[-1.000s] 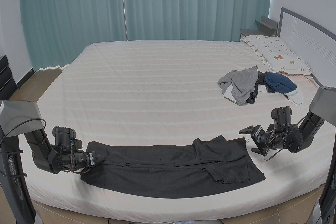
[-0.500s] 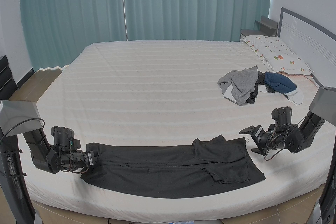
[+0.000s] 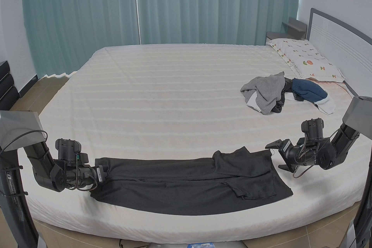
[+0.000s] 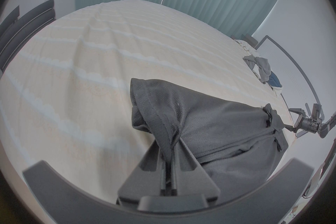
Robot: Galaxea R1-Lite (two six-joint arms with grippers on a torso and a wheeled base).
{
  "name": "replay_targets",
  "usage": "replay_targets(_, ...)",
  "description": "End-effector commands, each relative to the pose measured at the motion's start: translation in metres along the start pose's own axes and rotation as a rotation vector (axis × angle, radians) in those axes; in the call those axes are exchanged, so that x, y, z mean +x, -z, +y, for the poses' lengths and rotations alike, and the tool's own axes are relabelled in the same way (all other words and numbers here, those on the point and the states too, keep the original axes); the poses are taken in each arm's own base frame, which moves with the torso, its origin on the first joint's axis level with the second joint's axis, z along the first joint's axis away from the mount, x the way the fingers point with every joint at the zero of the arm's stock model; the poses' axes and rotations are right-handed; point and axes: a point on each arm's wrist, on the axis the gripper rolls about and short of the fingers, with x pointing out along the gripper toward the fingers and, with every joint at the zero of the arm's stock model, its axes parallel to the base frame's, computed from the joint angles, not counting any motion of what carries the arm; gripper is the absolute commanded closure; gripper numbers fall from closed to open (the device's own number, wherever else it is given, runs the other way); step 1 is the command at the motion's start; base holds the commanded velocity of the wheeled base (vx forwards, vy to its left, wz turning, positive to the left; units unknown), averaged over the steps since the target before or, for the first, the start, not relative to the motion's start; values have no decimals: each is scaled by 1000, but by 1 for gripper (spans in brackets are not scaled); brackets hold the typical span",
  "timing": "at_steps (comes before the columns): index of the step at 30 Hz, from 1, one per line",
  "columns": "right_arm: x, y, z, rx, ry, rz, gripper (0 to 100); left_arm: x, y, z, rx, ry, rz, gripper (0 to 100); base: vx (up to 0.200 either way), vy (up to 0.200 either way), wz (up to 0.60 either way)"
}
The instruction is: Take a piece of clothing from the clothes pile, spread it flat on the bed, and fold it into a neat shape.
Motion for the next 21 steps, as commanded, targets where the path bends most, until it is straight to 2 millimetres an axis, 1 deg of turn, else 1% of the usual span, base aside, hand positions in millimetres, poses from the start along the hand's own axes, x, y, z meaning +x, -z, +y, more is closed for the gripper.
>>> replay_targets(1,-1,0,0,-1,0,1,0,1,-1,0,-2,2,-3,100,0,0,0)
replay_targets(5,-1,0,0,0,-1,0,0,3,-3,1,-12,3,-11,100,0,0,0)
replay_targets(11,1,1,0,-2,1,5,0,6,-19,-9,-120,31,-64,100,0,0,0)
replay_targets(16,0,1,0,0,2,4,0,6,-21,-14,-152,39,-69,100,0,0,0)
replay_targets(19,1,1,-1,1,3,5,0,2,-23,-20,-167,48,-78,100,0,0,0)
replay_targets(21,0,1,0,2,2,4,0,-3,-23,-25,-165,51,-84,100,0,-200,0)
